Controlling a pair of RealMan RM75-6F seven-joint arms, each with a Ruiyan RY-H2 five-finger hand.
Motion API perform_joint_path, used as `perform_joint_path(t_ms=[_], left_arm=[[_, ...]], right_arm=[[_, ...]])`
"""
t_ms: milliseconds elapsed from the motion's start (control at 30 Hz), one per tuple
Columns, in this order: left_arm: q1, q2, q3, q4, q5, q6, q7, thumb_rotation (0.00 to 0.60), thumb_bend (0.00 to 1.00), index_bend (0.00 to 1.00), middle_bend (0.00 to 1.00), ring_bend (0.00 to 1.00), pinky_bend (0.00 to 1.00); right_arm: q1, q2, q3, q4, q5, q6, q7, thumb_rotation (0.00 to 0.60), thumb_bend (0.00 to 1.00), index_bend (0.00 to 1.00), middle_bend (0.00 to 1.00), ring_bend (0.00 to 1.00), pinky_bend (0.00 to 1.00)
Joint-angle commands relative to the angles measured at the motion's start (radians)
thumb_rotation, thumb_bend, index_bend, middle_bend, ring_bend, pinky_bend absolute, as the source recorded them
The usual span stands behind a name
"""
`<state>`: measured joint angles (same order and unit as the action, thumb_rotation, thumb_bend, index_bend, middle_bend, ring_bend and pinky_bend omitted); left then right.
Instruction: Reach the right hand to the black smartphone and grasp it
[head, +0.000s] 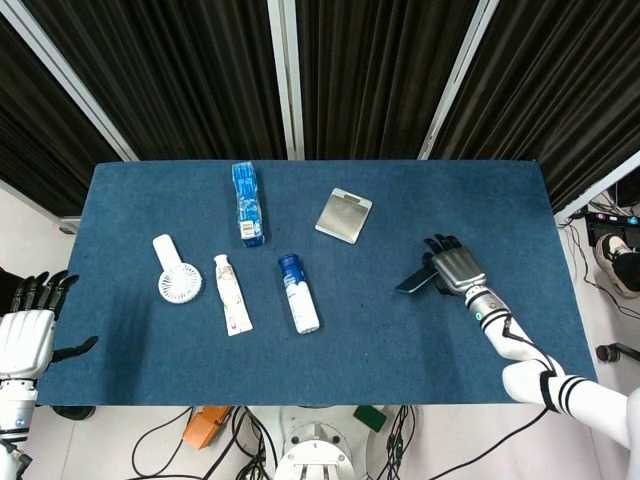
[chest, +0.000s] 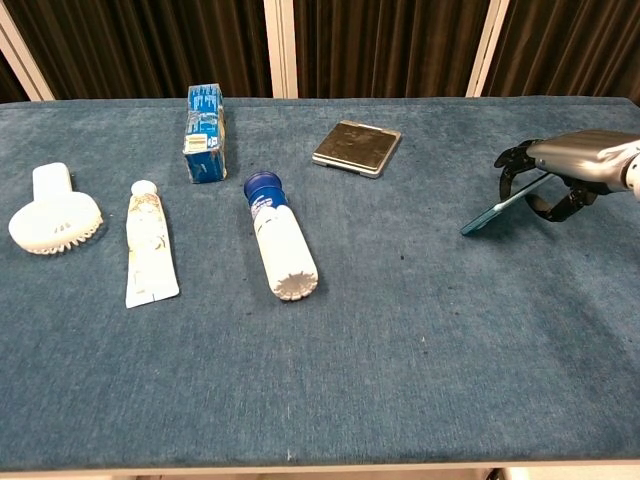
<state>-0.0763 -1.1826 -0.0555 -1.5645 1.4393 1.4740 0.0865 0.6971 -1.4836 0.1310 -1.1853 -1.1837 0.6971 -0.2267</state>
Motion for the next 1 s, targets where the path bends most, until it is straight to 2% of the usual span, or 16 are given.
perform_joint_path(t_ms=[33, 133, 400, 633, 700, 833, 900, 1000], left_arm=[[-0.003, -0.001, -0.001, 0.002, 0.0, -0.004, -0.001, 0.6, 0.08, 0.13, 0.09, 0.06, 0.0], [-0.005, -0.001, -0.001, 0.003, -0.001, -0.007, 0.0, 0.6, 0.08, 0.13, 0.09, 0.06, 0.0], [-0.007, -0.003, -0.004, 0.009, -0.009, -0.012, 0.003, 0.6, 0.08, 0.13, 0.09, 0.06, 0.0], [-0.012, -0.008, -0.008, 0.014, -0.014, -0.016, 0.004, 0.6, 0.08, 0.13, 0.09, 0.06, 0.0], [-0.013, -0.009, -0.01, 0.016, -0.012, -0.013, 0.002, 0.6, 0.08, 0.13, 0.09, 0.06, 0.0], [-0.017, -0.012, -0.013, 0.02, -0.006, -0.01, -0.007, 0.6, 0.08, 0.13, 0.09, 0.06, 0.0], [-0.019, -0.014, -0.014, 0.024, -0.001, -0.008, -0.013, 0.6, 0.08, 0.13, 0.09, 0.06, 0.0], [-0.022, -0.016, -0.014, 0.029, 0.009, -0.004, -0.023, 0.6, 0.08, 0.13, 0.09, 0.06, 0.0]], right_arm=[[0.025, 0.017, 0.012, -0.033, 0.069, -0.03, -0.059, 0.6, 0.79, 0.44, 0.15, 0.02, 0.14], [0.05, 0.003, 0.021, -0.029, 0.116, -0.039, -0.094, 0.6, 0.79, 0.38, 0.15, 0.02, 0.14], [0.118, -0.04, 0.027, 0.021, 0.206, -0.068, -0.171, 0.6, 0.79, 0.11, 0.15, 0.01, 0.14], [0.137, -0.043, 0.026, 0.019, 0.234, -0.024, -0.204, 0.6, 0.79, 0.08, 0.15, 0.0, 0.13], [0.118, -0.024, 0.018, -0.011, 0.224, 0.053, -0.237, 0.6, 0.79, 0.08, 0.15, 0.0, 0.12], [0.024, 0.062, 0.014, -0.17, 0.176, 0.25, -0.222, 0.6, 0.75, 0.08, 0.15, 0.0, 0.12], [-0.044, 0.127, 0.0, -0.265, 0.129, 0.365, -0.199, 0.6, 0.66, 0.08, 0.15, 0.0, 0.12], [-0.15, 0.217, -0.03, -0.384, 0.056, 0.523, -0.156, 0.6, 0.44, 0.07, 0.15, 0.0, 0.12]])
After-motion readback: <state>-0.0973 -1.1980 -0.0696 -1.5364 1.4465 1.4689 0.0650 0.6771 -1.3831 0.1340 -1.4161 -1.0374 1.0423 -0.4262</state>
